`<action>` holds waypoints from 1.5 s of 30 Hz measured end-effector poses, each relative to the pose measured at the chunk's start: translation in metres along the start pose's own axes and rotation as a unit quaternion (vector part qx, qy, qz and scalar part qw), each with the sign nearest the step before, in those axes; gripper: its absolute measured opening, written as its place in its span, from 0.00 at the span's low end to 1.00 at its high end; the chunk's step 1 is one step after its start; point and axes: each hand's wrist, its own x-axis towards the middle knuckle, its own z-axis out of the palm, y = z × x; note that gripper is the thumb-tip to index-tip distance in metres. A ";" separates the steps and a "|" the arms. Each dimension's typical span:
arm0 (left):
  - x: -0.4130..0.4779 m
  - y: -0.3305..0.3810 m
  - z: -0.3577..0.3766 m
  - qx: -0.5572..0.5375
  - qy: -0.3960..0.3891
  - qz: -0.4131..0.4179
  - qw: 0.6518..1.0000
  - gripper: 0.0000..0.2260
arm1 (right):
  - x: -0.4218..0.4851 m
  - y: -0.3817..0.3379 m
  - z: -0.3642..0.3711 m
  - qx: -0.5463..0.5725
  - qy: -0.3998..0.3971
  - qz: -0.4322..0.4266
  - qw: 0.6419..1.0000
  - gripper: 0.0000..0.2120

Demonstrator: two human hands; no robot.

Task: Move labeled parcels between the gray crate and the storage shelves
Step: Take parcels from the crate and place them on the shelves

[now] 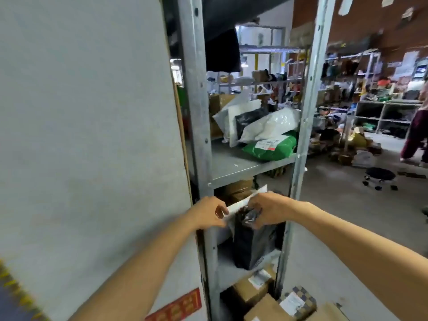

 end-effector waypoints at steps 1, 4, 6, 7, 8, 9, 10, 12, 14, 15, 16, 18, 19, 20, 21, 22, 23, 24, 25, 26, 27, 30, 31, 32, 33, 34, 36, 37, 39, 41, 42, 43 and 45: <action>-0.023 -0.013 -0.007 -0.013 0.017 -0.025 0.999 0.16 | 0.005 -0.020 0.006 -0.002 -0.006 -0.027 1.000 0.27; -0.107 -0.050 -0.029 -0.026 0.056 -0.111 0.992 0.16 | 0.014 -0.093 0.024 -0.009 -0.035 -0.103 0.994 0.30; -0.173 -0.079 -0.041 -0.027 0.090 -0.171 0.981 0.17 | 0.014 -0.150 0.034 -0.008 -0.055 -0.154 0.986 0.29; -0.209 -0.094 -0.046 -0.026 0.108 -0.205 0.972 0.17 | 0.011 -0.181 0.040 -0.009 -0.062 -0.184 0.981 0.29; -0.247 -0.104 -0.051 -0.020 0.124 -0.241 0.962 0.18 | 0.005 -0.213 0.046 -0.013 -0.069 -0.217 0.974 0.29; -0.285 -0.113 -0.055 -0.016 0.135 -0.274 0.952 0.17 | -0.003 -0.246 0.054 -0.014 -0.077 -0.249 0.965 0.28; -0.325 -0.118 -0.059 -0.014 0.150 -0.304 0.941 0.16 | -0.014 -0.278 0.062 -0.018 -0.084 -0.283 0.955 0.28; -0.404 -0.120 -0.065 -0.011 0.172 -0.359 0.917 0.15 | -0.039 -0.345 0.080 -0.041 -0.099 -0.362 0.926 0.26; -0.480 -0.116 -0.066 -0.011 0.190 -0.414 0.890 0.15 | -0.068 -0.408 0.098 -0.073 -0.098 -0.441 0.889 0.20; -0.517 -0.113 -0.064 -0.013 0.201 -0.444 0.873 0.15 | -0.086 -0.436 0.106 -0.073 -0.103 -0.476 0.870 0.18; -0.551 -0.106 -0.062 -0.010 0.213 -0.470 0.856 0.15 | -0.102 -0.464 0.115 -0.067 -0.118 -0.502 0.854 0.22; -0.616 -0.089 -0.054 -0.010 0.234 -0.526 0.818 0.15 | -0.139 -0.513 0.131 -0.058 -0.142 -0.553 0.819 0.28; -0.645 -0.080 -0.049 -0.012 0.247 -0.550 0.798 0.15 | -0.158 -0.534 0.138 -0.052 -0.155 -0.573 0.803 0.29; -0.669 -0.070 -0.045 -0.014 0.260 -0.574 0.777 0.15 | -0.177 -0.551 0.144 -0.051 -0.171 -0.590 0.787 0.30; -0.700 -0.056 -0.039 -0.018 0.281 -0.600 0.749 0.15 | -0.201 -0.573 0.153 -0.054 -0.184 -0.617 0.763 0.32; -0.716 -0.047 -0.035 -0.019 0.288 -0.615 0.734 0.15 | -0.214 -0.585 0.158 -0.052 -0.193 -0.630 0.750 0.32; -0.730 -0.042 -0.031 -0.023 0.294 -0.626 0.722 0.14 | -0.226 -0.596 0.163 -0.049 -0.201 -0.645 0.735 0.31; -0.745 -0.031 -0.026 -0.020 0.298 -0.641 0.707 0.13 | -0.241 -0.608 0.169 -0.053 -0.209 -0.664 0.716 0.29; -0.762 -0.018 -0.019 -0.019 0.294 -0.665 0.686 0.11 | -0.256 -0.620 0.175 -0.057 -0.212 -0.685 0.694 0.27; -0.776 -0.003 -0.011 -0.011 0.290 -0.688 0.665 0.09 | -0.272 -0.630 0.181 -0.062 -0.213 -0.704 0.675 0.27; -0.789 0.011 -0.003 -0.011 0.294 -0.708 0.642 0.07 | -0.287 -0.640 0.189 -0.066 -0.219 -0.720 0.655 0.29; -0.829 0.057 0.031 -0.015 0.340 -0.735 0.586 0.11 | -0.343 -0.661 0.212 -0.087 -0.239 -0.757 0.602 0.34; -0.840 0.076 0.043 -0.021 0.340 -0.756 0.559 0.12 | -0.363 -0.665 0.220 -0.094 -0.242 -0.773 0.580 0.33; -0.850 0.095 0.055 -0.024 0.339 -0.774 0.535 0.13 | -0.384 -0.667 0.227 -0.100 -0.245 -0.786 0.559 0.33; -0.862 0.112 0.068 -0.032 0.345 -0.786 0.511 0.13 | -0.404 -0.668 0.235 -0.107 -0.249 -0.797 0.540 0.33; -0.873 0.131 0.081 -0.039 0.351 -0.798 0.488 0.13 | -0.426 -0.667 0.241 -0.117 -0.251 -0.808 0.520 0.34; -0.892 0.168 0.110 -0.043 0.356 -0.824 0.439 0.14 | -0.467 -0.662 0.257 -0.131 -0.265 -0.831 0.471 0.34; -0.899 0.187 0.122 -0.039 0.355 -0.835 0.419 0.13 | -0.487 -0.659 0.266 -0.138 -0.272 -0.841 0.447 0.33; -0.912 0.221 0.145 -0.031 0.354 -0.849 0.391 0.12 | -0.525 -0.652 0.282 -0.151 -0.273 -0.861 0.402 0.32; -0.923 0.249 0.163 -0.025 0.361 -0.857 0.367 0.12 | -0.561 -0.646 0.295 -0.164 -0.272 -0.875 0.366 0.32; -0.931 0.263 0.173 -0.024 0.370 -0.859 0.352 0.13 | -0.580 -0.643 0.300 -0.171 -0.275 -0.879 0.351 0.32; -0.938 0.272 0.181 -0.026 0.380 -0.861 0.338 0.13 | -0.594 -0.642 0.306 -0.172 -0.277 -0.882 0.340 0.31; -0.953 0.288 0.195 -0.040 0.380 -0.869 0.314 0.14 | -0.622 -0.640 0.316 -0.177 -0.278 -0.887 0.323 0.29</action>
